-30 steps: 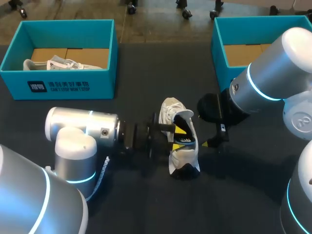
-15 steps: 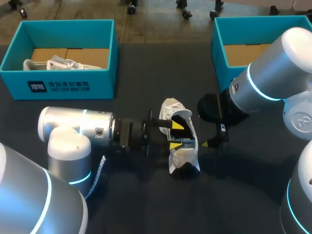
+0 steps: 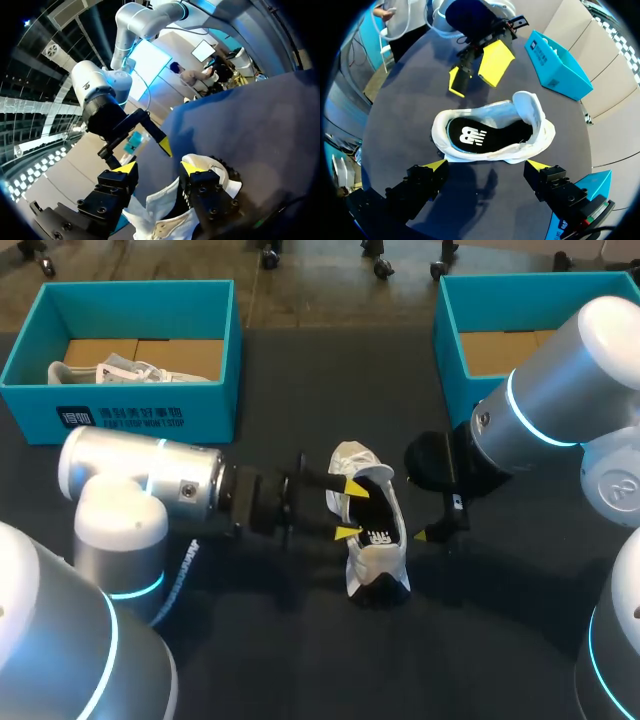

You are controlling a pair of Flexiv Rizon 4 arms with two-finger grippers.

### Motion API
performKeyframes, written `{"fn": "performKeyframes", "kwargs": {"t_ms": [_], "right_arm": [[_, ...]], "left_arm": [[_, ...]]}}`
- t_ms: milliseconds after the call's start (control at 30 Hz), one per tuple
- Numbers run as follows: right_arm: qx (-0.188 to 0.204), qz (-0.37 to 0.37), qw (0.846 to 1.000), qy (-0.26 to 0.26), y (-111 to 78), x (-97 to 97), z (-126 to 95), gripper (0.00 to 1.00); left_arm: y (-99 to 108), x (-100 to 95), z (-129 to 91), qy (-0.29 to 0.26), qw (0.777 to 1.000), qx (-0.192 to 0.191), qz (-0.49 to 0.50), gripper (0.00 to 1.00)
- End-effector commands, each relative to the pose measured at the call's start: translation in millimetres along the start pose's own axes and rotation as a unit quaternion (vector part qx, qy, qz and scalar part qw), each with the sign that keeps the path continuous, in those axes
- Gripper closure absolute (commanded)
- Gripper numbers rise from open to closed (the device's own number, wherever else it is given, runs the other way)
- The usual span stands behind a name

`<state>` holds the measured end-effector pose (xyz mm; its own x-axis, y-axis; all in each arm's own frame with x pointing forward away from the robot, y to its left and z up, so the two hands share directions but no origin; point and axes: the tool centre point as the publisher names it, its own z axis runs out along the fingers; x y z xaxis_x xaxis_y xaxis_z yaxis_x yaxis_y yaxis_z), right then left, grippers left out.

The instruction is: Take the shoe out of the shoebox, open the shoe tongue, remove and reinsert the insole, then place the shoe into the shoebox

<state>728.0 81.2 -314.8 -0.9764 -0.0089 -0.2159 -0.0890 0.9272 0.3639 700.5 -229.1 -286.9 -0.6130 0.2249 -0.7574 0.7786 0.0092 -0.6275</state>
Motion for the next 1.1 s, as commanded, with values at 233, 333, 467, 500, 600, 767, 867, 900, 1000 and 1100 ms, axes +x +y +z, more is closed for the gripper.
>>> {"fn": "performKeyframes", "kwargs": {"t_ms": [233, 333, 467, 500, 600, 767, 867, 900, 1000, 1100], "right_arm": [[0.000, 0.000, 1.000, -0.002, -0.2, 1.3, 0.2, 0.00], [0.000, 0.000, 1.000, -0.002, -0.2, 1.3, 0.2, 0.00], [0.000, 0.000, 1.000, -0.002, -0.2, 1.3, 0.2, 0.00], [0.000, 0.000, 1.000, -0.002, -0.2, 1.3, 0.2, 0.00], [-0.003, 0.015, 1.000, -0.003, -5.7, 1.7, -1.4, 0.00], [0.013, -0.007, 1.000, 0.018, -13.9, 3.3, -9.8, 0.00], [0.026, -0.007, 0.999, 0.024, -23.5, 3.0, -18.1, 0.00], [0.035, -0.005, 0.999, 0.027, -28.7, 3.0, -22.1, 0.00], [0.044, 0.012, 0.999, 0.024, -39.0, 2.5, -32.7, 0.00], [0.061, 0.023, 0.997, 0.032, -46.3, 2.0, -43.6, 0.00]], "left_arm": [[0.6, -21.0, -10.4, 0.099, 0.995, 0.014, -0.003, 0.25], [1.0, -25.1, -10.9, 0.126, 0.992, 0.018, -0.010, 0.13], [2.5, -29.5, -13.8, 0.160, 0.987, 0.012, -0.023, 0.00], [2.9, -31.7, -15.5, 0.163, 0.986, 0.009, -0.023, 0.00], [2.3, -37.5, -20.8, 0.178, 0.984, 0.000, -0.024, 0.00], [3.2, -44.3, -29.9, 0.199, 0.979, -0.014, -0.032, 0.00], [2.2, -47.0, -33.7, 0.207, 0.977, -0.021, -0.046, 0.00], [0.8, -49.1, -36.8, 0.205, 0.977, -0.024, -0.047, 0.00], [-0.4, -50.2, -38.6, 0.204, 0.977, -0.025, -0.050, 0.00], [-0.4, -50.2, -38.6, 0.204, 0.977, -0.025, -0.050, 0.00]]}}
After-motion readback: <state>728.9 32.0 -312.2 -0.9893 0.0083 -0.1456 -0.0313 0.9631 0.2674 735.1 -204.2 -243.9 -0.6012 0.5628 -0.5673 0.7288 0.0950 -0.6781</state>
